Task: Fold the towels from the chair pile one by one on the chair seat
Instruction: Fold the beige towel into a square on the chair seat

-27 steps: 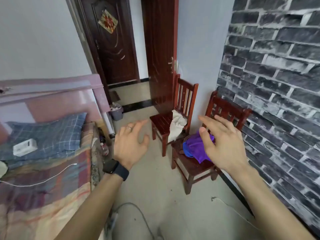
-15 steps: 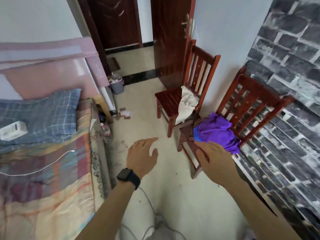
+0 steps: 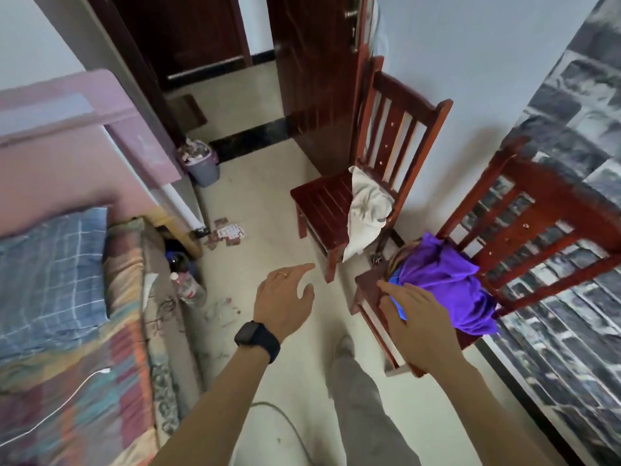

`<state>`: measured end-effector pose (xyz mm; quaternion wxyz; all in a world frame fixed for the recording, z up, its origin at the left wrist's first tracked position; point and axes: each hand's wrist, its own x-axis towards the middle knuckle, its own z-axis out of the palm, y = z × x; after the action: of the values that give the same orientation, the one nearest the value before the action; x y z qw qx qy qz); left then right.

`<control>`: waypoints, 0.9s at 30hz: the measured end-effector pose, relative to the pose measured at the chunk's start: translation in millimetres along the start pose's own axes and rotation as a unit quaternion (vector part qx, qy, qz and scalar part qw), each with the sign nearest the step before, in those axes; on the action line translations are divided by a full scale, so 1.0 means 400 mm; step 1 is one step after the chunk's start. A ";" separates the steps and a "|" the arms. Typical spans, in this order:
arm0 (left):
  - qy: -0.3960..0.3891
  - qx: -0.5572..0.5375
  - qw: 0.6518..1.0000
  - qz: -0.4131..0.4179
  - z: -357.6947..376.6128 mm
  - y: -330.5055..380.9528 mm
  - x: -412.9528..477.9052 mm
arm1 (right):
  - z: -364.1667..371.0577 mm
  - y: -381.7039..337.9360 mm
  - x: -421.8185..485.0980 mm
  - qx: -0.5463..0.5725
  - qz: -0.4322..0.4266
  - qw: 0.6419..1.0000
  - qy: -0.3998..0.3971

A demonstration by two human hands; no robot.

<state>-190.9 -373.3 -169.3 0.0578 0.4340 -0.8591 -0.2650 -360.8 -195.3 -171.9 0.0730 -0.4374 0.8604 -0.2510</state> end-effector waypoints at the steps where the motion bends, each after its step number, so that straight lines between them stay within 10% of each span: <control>1: -0.001 0.002 1.000 0.004 -0.003 -0.002 0.069 | 0.017 0.010 0.059 -0.001 0.001 1.000 -0.001; 16: -0.101 0.084 0.991 0.011 0.026 -0.068 0.975 | 0.281 0.129 0.838 0.001 0.087 0.987 -0.134; 27: -0.297 0.118 0.947 0.034 0.481 -0.301 1.612 | 0.766 0.327 1.247 0.071 0.295 0.897 -0.320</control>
<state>-565.9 -854.1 -478.6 -0.2424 0.3103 -0.8766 -0.2766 -651.4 -637.7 -454.2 0.4463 -0.2136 0.8601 -0.1243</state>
